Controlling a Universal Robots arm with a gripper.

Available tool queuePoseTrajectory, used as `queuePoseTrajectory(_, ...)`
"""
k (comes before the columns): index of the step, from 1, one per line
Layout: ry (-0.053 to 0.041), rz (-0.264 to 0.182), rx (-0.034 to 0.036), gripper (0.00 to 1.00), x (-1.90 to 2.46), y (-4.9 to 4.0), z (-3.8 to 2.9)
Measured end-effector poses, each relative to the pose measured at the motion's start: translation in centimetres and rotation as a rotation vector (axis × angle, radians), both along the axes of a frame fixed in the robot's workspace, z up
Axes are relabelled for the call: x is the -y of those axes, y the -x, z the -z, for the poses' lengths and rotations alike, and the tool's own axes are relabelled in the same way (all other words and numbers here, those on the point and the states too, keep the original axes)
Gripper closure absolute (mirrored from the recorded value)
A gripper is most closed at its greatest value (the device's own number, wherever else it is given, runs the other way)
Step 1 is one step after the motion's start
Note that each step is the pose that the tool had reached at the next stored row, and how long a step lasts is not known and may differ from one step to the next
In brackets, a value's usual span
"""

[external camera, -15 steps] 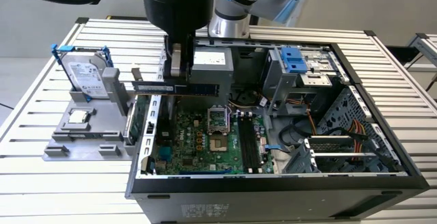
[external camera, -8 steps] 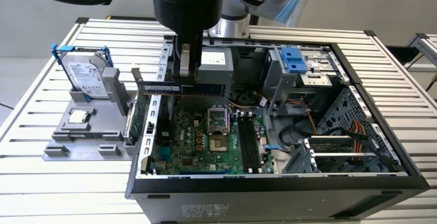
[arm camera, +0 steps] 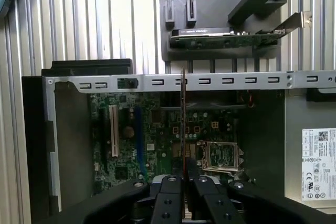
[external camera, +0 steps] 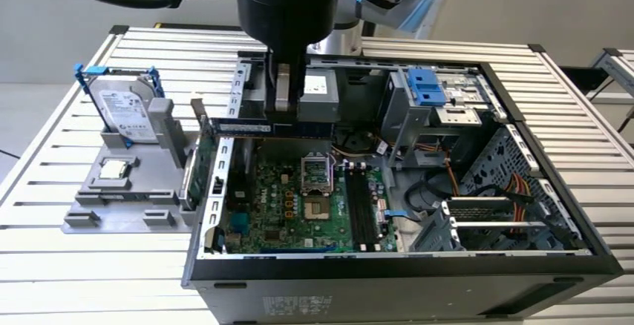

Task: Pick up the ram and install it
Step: 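Pick up the ram and move it above insertion slot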

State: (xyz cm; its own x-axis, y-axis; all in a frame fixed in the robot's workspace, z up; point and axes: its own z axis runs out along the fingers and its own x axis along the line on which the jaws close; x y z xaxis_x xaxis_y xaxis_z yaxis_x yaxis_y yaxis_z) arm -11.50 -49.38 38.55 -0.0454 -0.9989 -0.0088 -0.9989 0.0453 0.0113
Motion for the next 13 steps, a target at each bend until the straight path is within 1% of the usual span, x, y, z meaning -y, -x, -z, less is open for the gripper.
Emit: queuePoseTrajectory(13, -0.0001, 0.000, 0.0000, 1.00, 0.00, -1.63, 0.00)
